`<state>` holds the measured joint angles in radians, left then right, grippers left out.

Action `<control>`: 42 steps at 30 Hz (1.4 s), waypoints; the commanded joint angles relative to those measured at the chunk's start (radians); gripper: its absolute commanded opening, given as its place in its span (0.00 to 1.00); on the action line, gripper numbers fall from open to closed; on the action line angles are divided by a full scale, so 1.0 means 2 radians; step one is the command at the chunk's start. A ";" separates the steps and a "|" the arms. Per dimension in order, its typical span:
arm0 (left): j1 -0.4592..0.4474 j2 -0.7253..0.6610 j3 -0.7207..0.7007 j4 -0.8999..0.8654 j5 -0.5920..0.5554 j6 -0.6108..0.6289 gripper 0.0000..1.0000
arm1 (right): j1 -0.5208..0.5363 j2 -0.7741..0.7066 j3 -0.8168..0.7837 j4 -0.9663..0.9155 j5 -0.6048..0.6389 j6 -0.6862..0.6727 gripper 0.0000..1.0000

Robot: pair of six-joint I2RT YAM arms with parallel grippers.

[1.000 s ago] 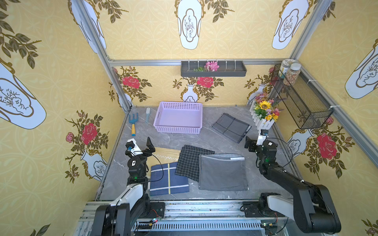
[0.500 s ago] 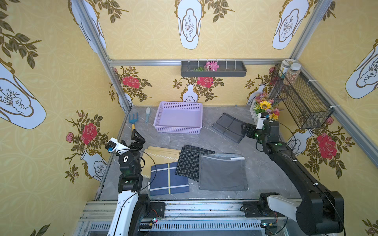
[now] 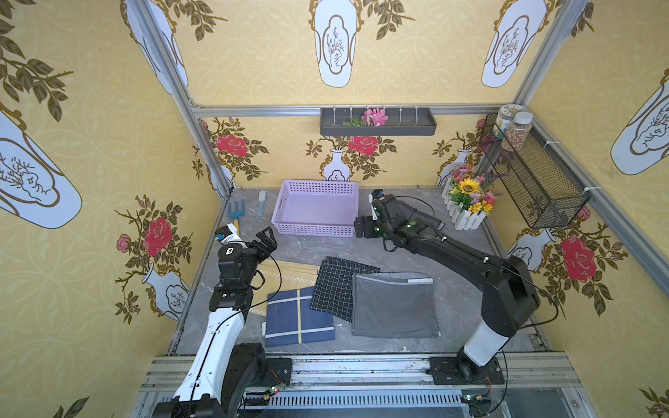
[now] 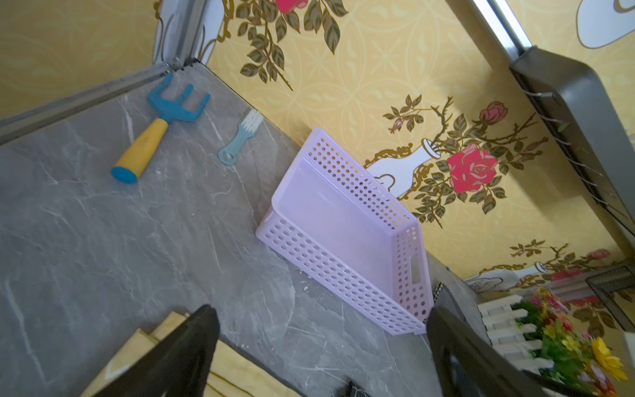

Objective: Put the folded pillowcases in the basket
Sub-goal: Move the basket to the center of the board.

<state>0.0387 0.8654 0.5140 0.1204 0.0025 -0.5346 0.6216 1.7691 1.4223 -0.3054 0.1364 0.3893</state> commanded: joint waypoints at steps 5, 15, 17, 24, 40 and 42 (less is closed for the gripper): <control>-0.035 0.006 -0.016 -0.003 0.056 -0.018 1.00 | 0.018 0.126 0.143 -0.082 0.054 0.043 0.98; -0.071 0.026 -0.031 0.001 0.057 -0.025 1.00 | -0.007 0.204 0.215 -0.108 0.035 0.073 0.84; -0.073 0.028 -0.032 0.001 0.057 -0.025 1.00 | -0.013 0.211 0.215 -0.101 0.024 0.075 0.77; -0.075 0.032 -0.035 0.001 0.055 -0.026 1.00 | -0.024 0.230 0.225 -0.105 0.004 0.075 0.63; -0.091 0.049 -0.027 0.000 0.052 -0.030 1.00 | -0.049 0.216 0.188 -0.108 -0.037 0.084 0.26; -0.095 0.051 -0.025 0.000 0.052 -0.030 1.00 | -0.050 0.208 0.176 -0.108 -0.039 0.083 0.24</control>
<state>-0.1440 0.9623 0.4568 0.1181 0.1078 -0.5880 0.5236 2.2063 1.7992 -0.4850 0.0658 0.5564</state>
